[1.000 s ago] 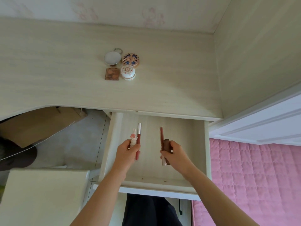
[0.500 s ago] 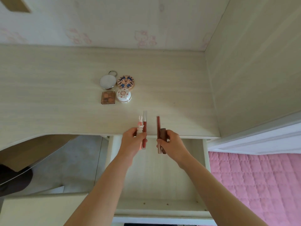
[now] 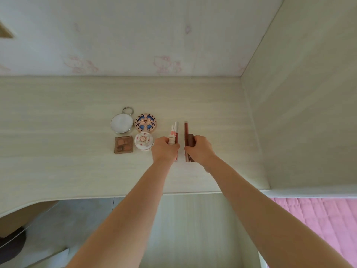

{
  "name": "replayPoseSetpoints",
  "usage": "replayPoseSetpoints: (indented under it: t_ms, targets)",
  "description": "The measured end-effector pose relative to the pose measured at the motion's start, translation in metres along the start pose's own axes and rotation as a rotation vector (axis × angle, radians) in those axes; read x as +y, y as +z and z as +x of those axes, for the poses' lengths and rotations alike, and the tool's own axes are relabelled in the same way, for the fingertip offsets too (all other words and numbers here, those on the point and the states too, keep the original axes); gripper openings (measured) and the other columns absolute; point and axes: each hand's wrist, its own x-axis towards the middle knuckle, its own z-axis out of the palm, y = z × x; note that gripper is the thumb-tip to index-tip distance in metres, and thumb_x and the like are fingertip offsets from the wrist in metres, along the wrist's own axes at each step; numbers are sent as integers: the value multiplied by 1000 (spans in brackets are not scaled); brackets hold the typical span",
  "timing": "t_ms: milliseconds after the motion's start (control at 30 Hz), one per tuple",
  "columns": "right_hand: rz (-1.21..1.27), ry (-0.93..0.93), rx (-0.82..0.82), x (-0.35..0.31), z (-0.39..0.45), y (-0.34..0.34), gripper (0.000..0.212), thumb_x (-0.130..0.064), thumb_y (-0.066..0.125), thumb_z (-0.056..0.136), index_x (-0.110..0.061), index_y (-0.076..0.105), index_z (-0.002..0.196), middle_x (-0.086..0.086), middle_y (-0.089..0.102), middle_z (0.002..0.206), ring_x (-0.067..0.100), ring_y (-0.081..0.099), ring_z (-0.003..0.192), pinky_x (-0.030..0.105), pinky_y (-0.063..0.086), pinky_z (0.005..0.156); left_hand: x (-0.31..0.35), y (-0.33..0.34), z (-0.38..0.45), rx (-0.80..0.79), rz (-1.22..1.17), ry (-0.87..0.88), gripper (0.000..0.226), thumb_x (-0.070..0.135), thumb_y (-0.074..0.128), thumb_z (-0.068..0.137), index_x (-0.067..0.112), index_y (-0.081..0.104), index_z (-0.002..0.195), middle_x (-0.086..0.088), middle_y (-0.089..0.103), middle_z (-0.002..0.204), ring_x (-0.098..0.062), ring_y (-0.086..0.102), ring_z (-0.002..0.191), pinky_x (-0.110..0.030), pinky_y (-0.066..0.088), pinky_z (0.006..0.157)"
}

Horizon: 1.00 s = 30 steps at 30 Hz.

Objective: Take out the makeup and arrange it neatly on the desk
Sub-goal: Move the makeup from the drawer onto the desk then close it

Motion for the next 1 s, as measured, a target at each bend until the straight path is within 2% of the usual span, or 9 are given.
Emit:
replayPoseSetpoints:
  t_ms: [100, 200, 300, 433, 533, 667, 833, 900, 1000]
  targets:
    - [-67, 10, 5, -10, 18, 0, 15, -9, 54, 87, -4, 57, 101, 14, 61, 94, 34, 63, 91, 45, 56, 79, 6, 1, 15, 35, 19, 4, 21, 4, 62, 80, 14, 55, 64, -3, 55, 55, -14, 50, 44, -14, 35, 31]
    - [-102, 4, 19, -17, 33, 2, 10, -7, 51, 87, -6, 56, 95, 13, 61, 95, 35, 64, 90, 45, 55, 81, 9, 1, 26, 54, 52, -18, 5, 5, 61, 81, 9, 62, 78, -6, 58, 63, -23, 58, 57, -30, 53, 52]
    - [-152, 8, 21, -21, 43, 7, 18, -7, 51, 86, -5, 58, 102, 11, 62, 99, 31, 64, 87, 39, 56, 78, 11, 3, 34, 75, 69, -37, 9, 5, 61, 81, 4, 65, 89, -10, 64, 76, -27, 63, 72, -35, 52, 62]
    - [-217, 20, 16, -24, 49, 10, 18, -10, 55, 86, -7, 53, 103, 6, 54, 93, 24, 53, 78, 29, 44, 63, 10, 2, 39, 75, 71, -55, 14, 9, 64, 82, 4, 66, 95, -11, 66, 83, -24, 62, 70, -29, 47, 57]
    - [-199, 40, 29, -24, 52, 10, 13, -11, 57, 84, -11, 49, 95, 6, 52, 90, 23, 51, 76, 27, 42, 57, 9, 2, 39, 76, 71, -53, 14, 13, 62, 85, 1, 65, 93, -14, 65, 81, -30, 66, 73, -35, 54, 61]
    - [-163, 40, 46, -25, 53, 10, 14, -13, 59, 85, -12, 50, 95, 4, 53, 90, 14, 49, 61, 21, 37, 45, 9, 5, 38, 86, 75, -56, 19, 14, 55, 88, -2, 61, 97, -18, 66, 86, -33, 67, 77, -32, 47, 57]
    - [-140, 33, 71, -25, 54, 12, 23, -14, 59, 85, -8, 54, 107, 5, 58, 97, 19, 51, 74, 24, 40, 52, 11, 7, 37, 140, 91, -29, 18, 15, 46, 94, 0, 55, 98, -16, 62, 88, -25, 57, 69, -28, 36, 46]
    - [-157, 15, 75, -25, 54, 12, 27, -15, 62, 85, -7, 55, 109, 5, 58, 98, 19, 50, 79, 26, 40, 61, 12, 7, 37, 147, 107, -19, 22, 17, 42, 96, -1, 54, 101, -19, 63, 96, -29, 60, 79, -33, 46, 55]
    - [-172, 1, 100, -23, 53, 13, 26, -13, 63, 84, -7, 55, 108, 1, 50, 90, 19, 48, 80, 27, 40, 65, 12, 9, 36, 143, 172, 4, 21, 3, 46, 88, -4, 53, 106, -21, 60, 107, -34, 58, 98, -45, 50, 83]
